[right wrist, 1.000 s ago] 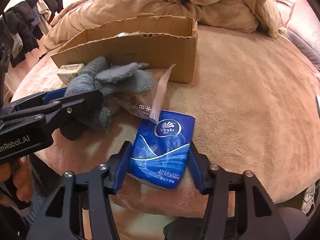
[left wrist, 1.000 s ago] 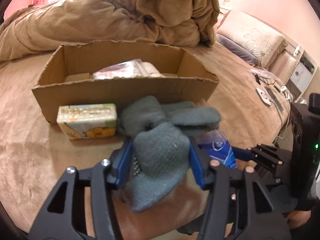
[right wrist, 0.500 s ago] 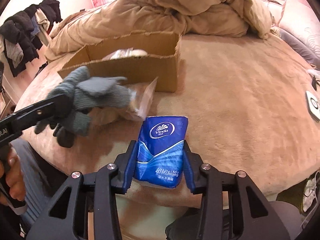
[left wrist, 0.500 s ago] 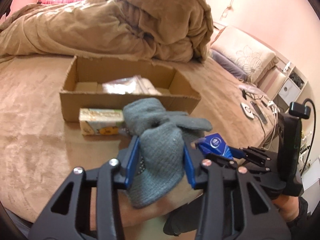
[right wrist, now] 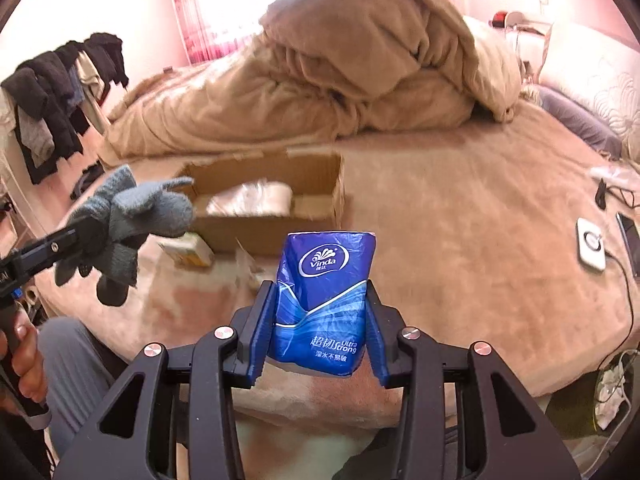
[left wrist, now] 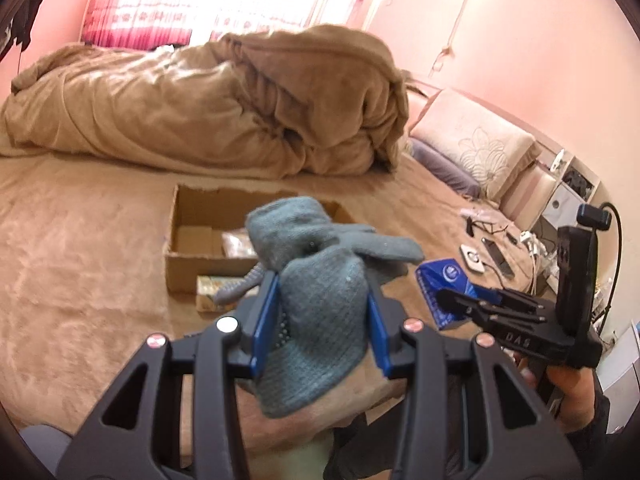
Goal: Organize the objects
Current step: 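Lift the gloves and tissue pack into the box while both grippers open to release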
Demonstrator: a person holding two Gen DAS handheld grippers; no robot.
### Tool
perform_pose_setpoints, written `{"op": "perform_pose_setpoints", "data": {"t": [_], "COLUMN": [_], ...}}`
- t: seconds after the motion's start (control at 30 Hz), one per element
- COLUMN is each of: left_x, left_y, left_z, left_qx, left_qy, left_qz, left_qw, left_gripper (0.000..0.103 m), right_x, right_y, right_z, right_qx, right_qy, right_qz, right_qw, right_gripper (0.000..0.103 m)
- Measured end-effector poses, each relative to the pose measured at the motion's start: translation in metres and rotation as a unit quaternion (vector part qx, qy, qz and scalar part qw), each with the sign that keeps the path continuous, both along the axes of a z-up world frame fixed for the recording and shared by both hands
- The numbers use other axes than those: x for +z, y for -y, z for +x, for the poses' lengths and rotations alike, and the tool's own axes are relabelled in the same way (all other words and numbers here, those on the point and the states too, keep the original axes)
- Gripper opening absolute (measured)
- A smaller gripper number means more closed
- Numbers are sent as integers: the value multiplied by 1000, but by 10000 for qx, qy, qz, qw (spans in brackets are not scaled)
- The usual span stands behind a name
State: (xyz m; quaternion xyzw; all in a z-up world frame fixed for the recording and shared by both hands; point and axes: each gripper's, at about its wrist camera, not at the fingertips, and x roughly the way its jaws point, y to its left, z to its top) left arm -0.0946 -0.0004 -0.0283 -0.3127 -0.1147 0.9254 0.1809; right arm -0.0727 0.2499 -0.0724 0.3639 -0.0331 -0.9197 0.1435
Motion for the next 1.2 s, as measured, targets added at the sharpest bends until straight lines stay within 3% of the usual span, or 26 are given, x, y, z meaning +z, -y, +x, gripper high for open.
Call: {"op": "perform_pose_setpoints", "data": {"t": [0.23, 0.5, 0.83, 1.2], "left_x": [33, 49, 37, -4], "left_y": [17, 35, 47, 49], "left_z": [7, -13, -68, -127], "left_qx": [128, 354, 486, 399], "left_qy": [-261, -411, -396, -26], "left_qz": [-85, -183, -335, -367], "left_qw": [9995, 9984, 9975, 9985], "left_gripper": [42, 42, 42, 43], "right_x": [48, 75, 68, 37], "right_y": [2, 12, 26, 29], "right_z": [10, -4, -55, -107], "right_qx": [180, 289, 408, 374], "right_qy": [-403, -718, -640, -385], "right_qz": [-177, -170, -137, -159], "right_qw": [9989, 9969, 9970, 9984], "right_gripper": [43, 43, 43, 43]}}
